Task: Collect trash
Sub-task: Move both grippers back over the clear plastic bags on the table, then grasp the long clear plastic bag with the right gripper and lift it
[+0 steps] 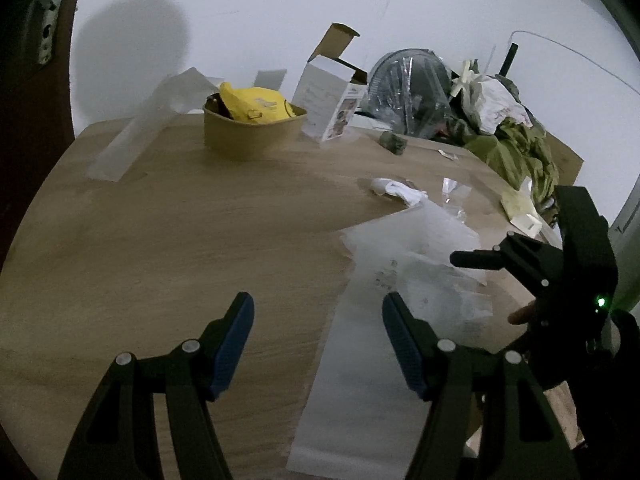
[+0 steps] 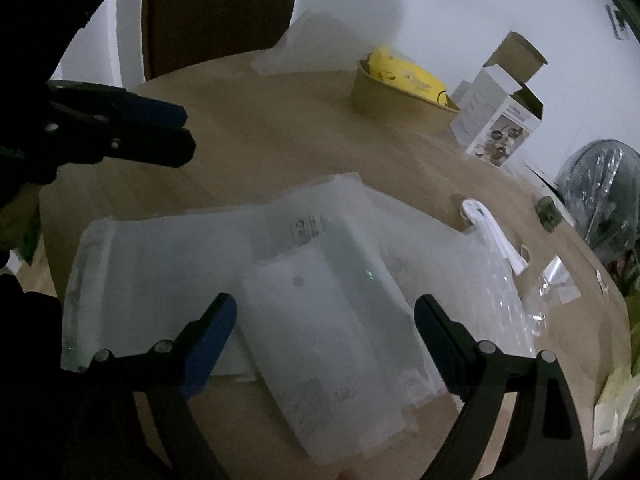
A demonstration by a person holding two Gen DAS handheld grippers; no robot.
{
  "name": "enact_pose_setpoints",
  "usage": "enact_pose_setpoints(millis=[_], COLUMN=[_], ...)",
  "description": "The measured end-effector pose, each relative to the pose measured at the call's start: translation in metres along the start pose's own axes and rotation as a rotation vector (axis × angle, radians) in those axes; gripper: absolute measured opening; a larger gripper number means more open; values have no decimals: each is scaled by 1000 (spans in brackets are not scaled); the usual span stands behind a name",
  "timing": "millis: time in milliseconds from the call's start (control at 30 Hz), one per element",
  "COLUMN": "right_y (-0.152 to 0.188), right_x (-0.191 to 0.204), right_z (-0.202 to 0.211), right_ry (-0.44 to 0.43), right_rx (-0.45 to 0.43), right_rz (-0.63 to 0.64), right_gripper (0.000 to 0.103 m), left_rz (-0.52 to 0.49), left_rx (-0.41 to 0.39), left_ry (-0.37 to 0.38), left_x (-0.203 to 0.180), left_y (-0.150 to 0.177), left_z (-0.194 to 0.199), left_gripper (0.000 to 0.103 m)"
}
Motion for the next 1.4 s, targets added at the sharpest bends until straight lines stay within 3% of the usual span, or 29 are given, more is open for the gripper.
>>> enact_pose_setpoints(millis=[700,1067,1133,1400], right_y=[3,6,7,9], right_x=[-8,-3,-2,-2], right_z=[-20,-17,-16,-4], right_ry=[-114,-163,-160,-129], right_rx=[-2,-16,-18,-48], right_rz=[-39,-48,-48,-58], right_gripper=[87,55,44,21], left_rz=[-6,-21,-25,-39], left_rx=[4,-3,-6,-6], left_ry=[-4,-1,1,4], left_x=[-1,-7,-8,-11], left_y=[-1,-2,-2,1], left_z=[1,5,6,11], left_gripper=[67,67,67,67])
Point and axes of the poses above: each gripper's, at about its wrist camera, not at the fingertips, and z roughly against the way its jaws point, x to its left, y to its underside, the point moved 5 cm from there along -z, roughly the way its jaws point, and after that the axes turned 8 degrees about z, right-handed, at the moved point
